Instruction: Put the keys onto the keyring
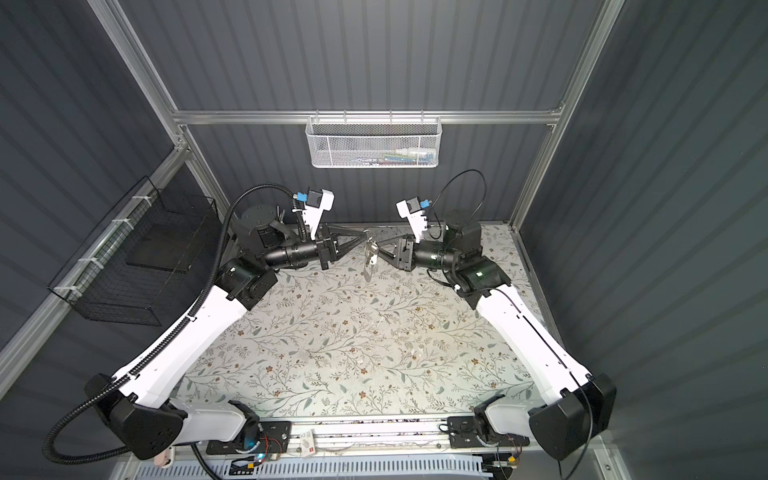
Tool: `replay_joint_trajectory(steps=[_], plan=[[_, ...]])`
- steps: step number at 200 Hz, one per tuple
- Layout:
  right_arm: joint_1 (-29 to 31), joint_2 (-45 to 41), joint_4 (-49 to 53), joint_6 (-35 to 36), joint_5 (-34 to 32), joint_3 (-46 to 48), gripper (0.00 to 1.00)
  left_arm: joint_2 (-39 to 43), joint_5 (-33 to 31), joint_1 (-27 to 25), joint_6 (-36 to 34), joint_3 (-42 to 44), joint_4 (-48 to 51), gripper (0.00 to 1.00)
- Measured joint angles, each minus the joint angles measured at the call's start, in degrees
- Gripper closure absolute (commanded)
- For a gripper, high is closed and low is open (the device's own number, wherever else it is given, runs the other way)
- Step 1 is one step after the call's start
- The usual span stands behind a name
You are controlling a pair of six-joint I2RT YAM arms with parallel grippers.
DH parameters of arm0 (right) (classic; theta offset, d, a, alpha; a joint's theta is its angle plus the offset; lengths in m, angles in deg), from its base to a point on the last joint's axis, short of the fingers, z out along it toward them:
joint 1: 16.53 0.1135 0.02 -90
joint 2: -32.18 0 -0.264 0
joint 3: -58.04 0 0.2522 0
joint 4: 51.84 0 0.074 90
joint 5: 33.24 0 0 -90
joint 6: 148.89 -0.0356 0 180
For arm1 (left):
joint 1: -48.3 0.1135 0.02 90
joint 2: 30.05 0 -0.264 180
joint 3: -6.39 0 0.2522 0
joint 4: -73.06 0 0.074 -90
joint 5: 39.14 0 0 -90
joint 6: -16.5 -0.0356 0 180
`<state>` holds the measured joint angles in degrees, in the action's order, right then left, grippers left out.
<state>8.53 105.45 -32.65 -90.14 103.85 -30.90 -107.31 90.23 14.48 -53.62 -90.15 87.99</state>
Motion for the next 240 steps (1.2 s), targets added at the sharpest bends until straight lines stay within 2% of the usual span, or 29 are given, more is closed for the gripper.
replay_joint_trajectory(steps=[27,55,97,157,187,226,240], plan=[[-0.5,-2.7,0.6,1.1,-3.8,0.5,0.68,0.4,-0.8,0.0,1.3,1.0,-1.8,1.00],[-0.5,-4.7,0.4,1.9,-6.9,0.5,0.68,0.7,-1.4,0.0,2.8,2.6,-4.9,1.00],[-0.5,-4.3,-3.7,0.6,-8.3,0.4,0.68,0.8,-1.9,0.0,6.3,4.9,-10.0,1.00],[-0.7,-1.2,-10.8,-4.5,-5.5,-1.6,0.67,0.4,-1.8,0.0,11.3,5.1,-19.4,1.00],[-1.1,0.4,-14.2,-7.8,-3.0,-1.8,0.68,-0.4,-1.6,0.0,12.4,5.1,-21.0,1.00],[-1.1,1.5,-16.6,-11.0,0.1,-2.3,0.71,-0.7,-1.0,0.0,13.5,5.1,-22.0,1.00],[-1.1,1.6,-17.4,-11.9,1.0,-2.4,0.75,-0.7,-0.9,0.0,13.7,5.1,-22.1,1.00]])
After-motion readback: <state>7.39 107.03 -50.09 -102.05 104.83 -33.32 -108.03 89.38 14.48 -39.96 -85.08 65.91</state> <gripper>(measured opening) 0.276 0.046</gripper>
